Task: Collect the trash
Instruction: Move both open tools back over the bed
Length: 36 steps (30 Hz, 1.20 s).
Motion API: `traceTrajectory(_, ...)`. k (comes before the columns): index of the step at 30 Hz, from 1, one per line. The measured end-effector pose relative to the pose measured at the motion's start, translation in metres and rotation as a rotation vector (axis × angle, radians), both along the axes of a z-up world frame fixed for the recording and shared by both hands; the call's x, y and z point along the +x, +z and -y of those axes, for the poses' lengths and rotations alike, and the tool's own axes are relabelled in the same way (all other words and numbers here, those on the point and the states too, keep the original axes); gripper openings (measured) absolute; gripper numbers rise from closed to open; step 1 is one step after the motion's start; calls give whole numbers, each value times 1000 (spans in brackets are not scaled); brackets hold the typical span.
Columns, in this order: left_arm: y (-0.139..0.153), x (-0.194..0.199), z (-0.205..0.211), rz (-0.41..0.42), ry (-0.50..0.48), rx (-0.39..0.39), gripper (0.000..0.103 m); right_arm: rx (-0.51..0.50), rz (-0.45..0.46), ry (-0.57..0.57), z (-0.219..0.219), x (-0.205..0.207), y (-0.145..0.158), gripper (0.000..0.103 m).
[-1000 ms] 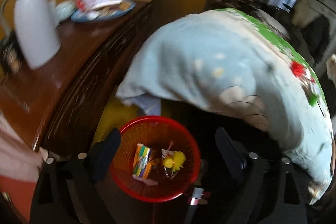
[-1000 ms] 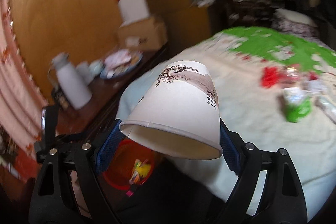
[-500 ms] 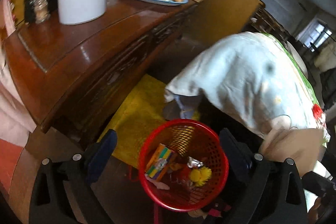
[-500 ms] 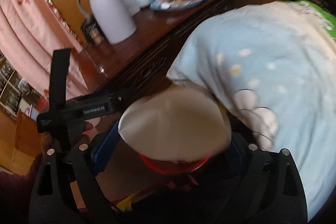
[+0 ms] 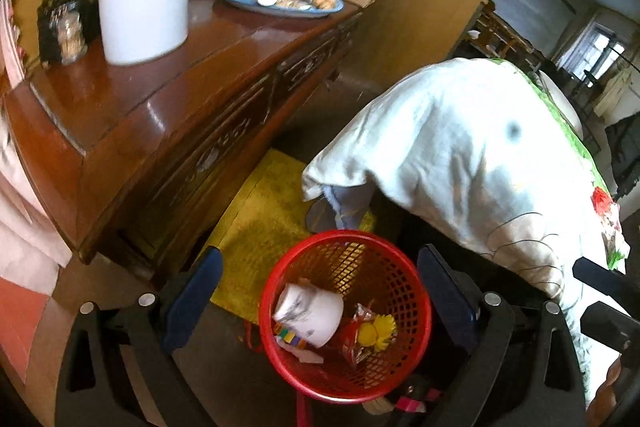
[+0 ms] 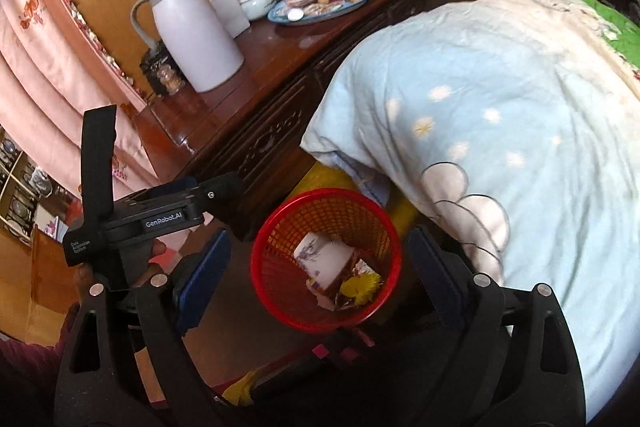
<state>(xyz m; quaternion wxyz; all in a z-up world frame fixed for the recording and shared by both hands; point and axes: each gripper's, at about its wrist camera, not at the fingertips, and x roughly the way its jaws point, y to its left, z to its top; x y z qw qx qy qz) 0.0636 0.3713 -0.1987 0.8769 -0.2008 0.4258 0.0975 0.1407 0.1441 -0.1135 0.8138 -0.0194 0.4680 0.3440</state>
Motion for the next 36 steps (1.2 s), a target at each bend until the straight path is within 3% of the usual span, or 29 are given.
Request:
traceTrajectory(12,65,-11,65,115,-118,141,96,93,145,-165,79,-27,47,89)
traceTrajectory(23,134,-35,158,257,-270,287,97,158,309,-343,178,-72,82,95)
traceTrajectory(29,152,-30,215,292,-363,314,97,158,349,-505,247,-84,80,96)
traceTrajectory(36,151,-1,287,297,-499,346,97,154,295,-736,328,-73,56,96)
